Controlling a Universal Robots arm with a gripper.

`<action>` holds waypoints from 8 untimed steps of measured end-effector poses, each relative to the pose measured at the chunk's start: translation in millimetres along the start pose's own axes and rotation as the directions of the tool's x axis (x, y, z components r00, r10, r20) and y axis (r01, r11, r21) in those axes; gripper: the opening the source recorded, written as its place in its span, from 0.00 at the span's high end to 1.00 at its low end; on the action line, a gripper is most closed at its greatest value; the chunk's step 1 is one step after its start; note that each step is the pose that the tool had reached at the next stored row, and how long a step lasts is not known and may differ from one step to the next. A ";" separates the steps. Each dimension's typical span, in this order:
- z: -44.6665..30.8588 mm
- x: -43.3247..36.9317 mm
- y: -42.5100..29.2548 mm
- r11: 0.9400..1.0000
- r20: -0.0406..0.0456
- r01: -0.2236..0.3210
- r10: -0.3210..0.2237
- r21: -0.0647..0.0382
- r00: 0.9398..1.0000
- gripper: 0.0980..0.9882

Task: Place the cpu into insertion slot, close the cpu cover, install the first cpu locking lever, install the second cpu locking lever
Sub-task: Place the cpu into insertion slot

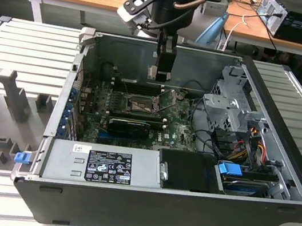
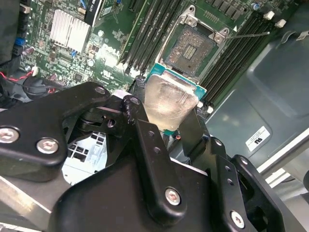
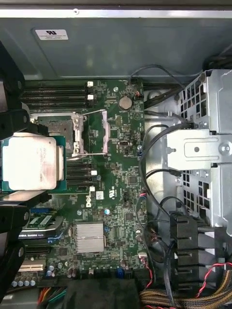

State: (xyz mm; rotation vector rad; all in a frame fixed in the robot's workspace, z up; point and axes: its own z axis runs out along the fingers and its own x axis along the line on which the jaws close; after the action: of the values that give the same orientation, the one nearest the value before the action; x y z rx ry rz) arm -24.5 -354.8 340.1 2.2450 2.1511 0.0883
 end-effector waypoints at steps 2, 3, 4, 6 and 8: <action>3.5 -0.1 -1.4 1.000 0.000 0.000 0.000 0.000 1.000 0.52; 5.8 -0.2 -1.9 1.000 0.000 0.000 0.000 0.001 1.000 0.52; 8.5 -0.2 -2.2 1.000 0.000 0.000 0.000 0.001 1.000 0.52; 12.4 -0.3 -2.6 1.000 0.000 0.000 0.000 0.004 1.000 0.52; 14.6 -0.3 -2.7 1.000 0.001 0.000 0.000 0.007 1.000 0.52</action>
State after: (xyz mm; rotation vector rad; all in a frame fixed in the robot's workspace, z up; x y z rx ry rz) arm -26.3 -354.7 325.3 2.2489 2.1547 0.0798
